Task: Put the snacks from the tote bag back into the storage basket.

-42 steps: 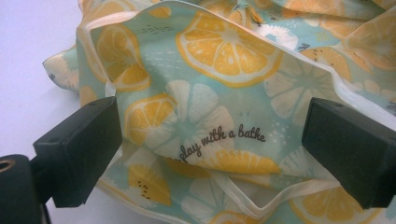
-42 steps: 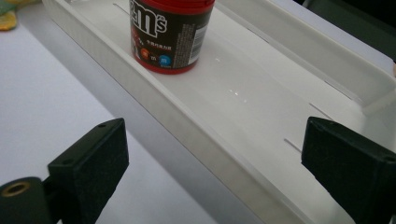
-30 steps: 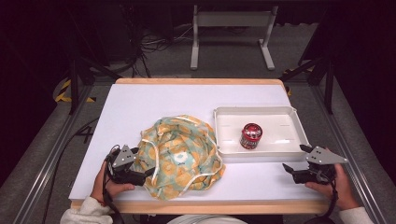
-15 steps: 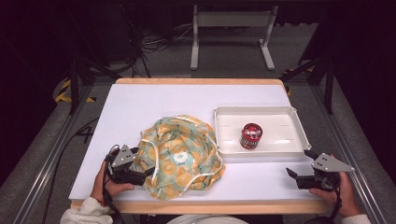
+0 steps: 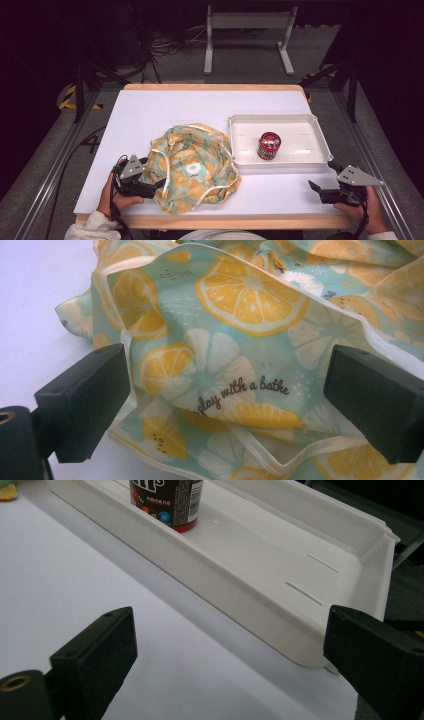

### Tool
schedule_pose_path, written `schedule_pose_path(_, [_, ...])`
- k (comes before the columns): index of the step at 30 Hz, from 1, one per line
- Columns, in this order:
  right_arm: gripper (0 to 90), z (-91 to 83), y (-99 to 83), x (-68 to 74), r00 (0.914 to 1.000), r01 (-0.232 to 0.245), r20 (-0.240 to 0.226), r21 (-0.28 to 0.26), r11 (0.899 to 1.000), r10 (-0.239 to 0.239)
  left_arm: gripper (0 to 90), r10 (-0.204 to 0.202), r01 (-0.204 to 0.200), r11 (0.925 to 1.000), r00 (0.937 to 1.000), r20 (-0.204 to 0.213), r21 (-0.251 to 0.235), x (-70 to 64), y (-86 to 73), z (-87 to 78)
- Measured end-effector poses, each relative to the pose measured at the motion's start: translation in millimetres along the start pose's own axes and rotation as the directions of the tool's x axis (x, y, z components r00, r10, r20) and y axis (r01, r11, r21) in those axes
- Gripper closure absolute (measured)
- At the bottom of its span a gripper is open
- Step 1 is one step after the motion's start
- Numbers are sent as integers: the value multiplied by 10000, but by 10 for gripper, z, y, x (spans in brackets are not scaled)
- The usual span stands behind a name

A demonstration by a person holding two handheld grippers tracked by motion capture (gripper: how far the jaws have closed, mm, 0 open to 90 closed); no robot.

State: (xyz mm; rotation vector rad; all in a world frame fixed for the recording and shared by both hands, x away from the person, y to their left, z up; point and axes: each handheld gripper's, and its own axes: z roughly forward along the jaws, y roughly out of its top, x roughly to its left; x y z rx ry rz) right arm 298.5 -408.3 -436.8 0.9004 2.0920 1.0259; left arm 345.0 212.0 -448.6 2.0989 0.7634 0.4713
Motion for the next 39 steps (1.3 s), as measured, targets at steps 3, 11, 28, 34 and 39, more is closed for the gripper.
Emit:
schedule_pose_path(3, [77, -8, 3, -4, 10000, -4, 19, -39, 10000, 4, 53, 0, 0, 10000, 10000, -52, -22, -3, 1, -4])
schedule_pose_path(11, [77, -10, -2, -5, 10000, -27, -17, -55, 10000, 27, 53, -1, 1, 10000, 10000, -34, -13, -2, 0, -4])
schedule_pose_path(28, [84, -18, 15, 2, 9999, 9, -140, -160, 9999, -11, 53, 33, -33, 10000, 10000, -24, 39, 2, 3, 2])
schedule_pose_path(34, [82, -9, 28, 3, 9997, -1, -243, -144, 9999, -2, 53, -6, 6, 10000, 10000, -30, 15, 7, 4, 4])
schedule_pose_path(39, [79, -6, 66, 2, 9996, 129, -236, -68, 9999, -130, 55, -41, 41, 10000, 9999, -142, -20, 0, 7, -6])
